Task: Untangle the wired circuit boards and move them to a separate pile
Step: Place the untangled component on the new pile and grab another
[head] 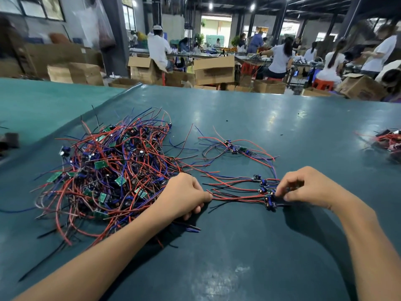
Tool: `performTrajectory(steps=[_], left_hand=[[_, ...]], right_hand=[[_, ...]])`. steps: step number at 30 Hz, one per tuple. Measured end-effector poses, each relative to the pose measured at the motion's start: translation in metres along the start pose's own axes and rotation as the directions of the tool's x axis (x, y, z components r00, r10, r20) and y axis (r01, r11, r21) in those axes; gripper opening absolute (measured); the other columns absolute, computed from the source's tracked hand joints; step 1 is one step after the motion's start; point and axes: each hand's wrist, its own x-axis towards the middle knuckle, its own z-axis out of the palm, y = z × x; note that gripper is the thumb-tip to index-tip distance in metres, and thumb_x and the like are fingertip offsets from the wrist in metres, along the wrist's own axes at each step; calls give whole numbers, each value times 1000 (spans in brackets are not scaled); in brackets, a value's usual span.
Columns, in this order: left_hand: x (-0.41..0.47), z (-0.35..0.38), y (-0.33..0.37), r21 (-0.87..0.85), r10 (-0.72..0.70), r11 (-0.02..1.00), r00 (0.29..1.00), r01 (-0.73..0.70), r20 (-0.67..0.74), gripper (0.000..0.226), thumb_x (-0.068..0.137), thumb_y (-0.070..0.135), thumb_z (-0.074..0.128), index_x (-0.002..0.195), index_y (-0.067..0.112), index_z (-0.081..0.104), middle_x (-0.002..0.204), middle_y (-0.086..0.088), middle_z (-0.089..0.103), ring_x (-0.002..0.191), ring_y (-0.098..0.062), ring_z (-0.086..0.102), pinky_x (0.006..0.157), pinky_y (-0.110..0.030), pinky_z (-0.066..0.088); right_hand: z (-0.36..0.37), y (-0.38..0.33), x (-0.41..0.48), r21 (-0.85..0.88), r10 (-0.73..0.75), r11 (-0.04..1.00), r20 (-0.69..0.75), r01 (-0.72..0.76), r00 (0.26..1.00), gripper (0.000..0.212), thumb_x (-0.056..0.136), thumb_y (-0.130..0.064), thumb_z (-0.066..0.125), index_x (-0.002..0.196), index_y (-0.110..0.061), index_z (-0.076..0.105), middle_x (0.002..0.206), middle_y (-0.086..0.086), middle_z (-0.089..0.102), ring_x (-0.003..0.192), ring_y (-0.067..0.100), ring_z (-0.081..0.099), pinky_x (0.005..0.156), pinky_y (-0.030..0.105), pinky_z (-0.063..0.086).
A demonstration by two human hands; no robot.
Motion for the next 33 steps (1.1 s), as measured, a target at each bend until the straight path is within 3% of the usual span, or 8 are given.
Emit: performTrajectory(steps=[7,12,16,19,21,24,28,33], left_hand=[[-1,2,2,9,15,1000,1000,-14,-15,28,79,33,76,65,12,63,50,-3,66,29,-18,45,34,-17,35],[-8,3,13,-9,84,996,996,-84,-26,19,89,24,65,103,23,52,56,-3,70,31,-19,53,36,-20,39],[-4,-28,24,355,361,898,896,-259,-258,16,92,24,63,107,19,64,84,1,72,86,-21,67,77,-31,51],[2,-64,14,783,333,618,876,77,-349,35,93,32,56,123,12,55,123,-11,55,115,-33,49,96,-42,42],[1,-85,2,813,196,492,869,313,-454,48,92,37,56,129,7,48,133,-17,44,122,-39,41,98,-48,40],[-1,-102,-13,738,94,586,876,335,-473,46,96,35,56,124,-2,53,128,-24,46,117,-42,46,97,-48,43],[-7,-111,-21,664,207,729,871,167,-446,29,98,28,58,96,3,71,102,-18,61,93,-37,58,89,-46,49],[-10,-124,-18,760,84,629,958,163,-274,53,90,63,60,118,19,70,118,-9,58,113,-34,54,95,-49,48]], right_hand=[[6,0,2,-27,-83,996,-177,79,981,38,72,12,69,57,-23,72,55,-9,63,48,3,49,51,12,36],[19,-10,8,-142,-275,962,-481,235,833,32,69,13,72,60,-17,66,61,-7,59,52,12,44,55,21,37],[34,-22,13,-248,-433,900,-585,357,686,24,70,8,69,62,-14,67,72,-3,61,56,24,53,56,38,47],[48,-31,14,-303,-502,863,-613,405,610,14,70,-3,62,63,-14,68,75,-3,62,58,24,56,55,36,48],[59,-37,17,-339,-545,835,-616,433,568,14,72,-2,63,65,-13,68,76,-3,61,58,19,55,53,35,49],[72,-48,18,-401,-630,770,-597,496,496,17,75,0,61,67,-12,70,75,-1,62,59,21,59,50,35,50],[91,-64,16,-494,-741,665,-531,561,411,16,77,-3,61,69,-12,71,75,1,64,56,25,60,48,34,49],[108,-75,16,-567,-799,601,-433,563,417,12,72,-3,65,68,-12,70,76,2,66,55,23,57,49,30,46]])
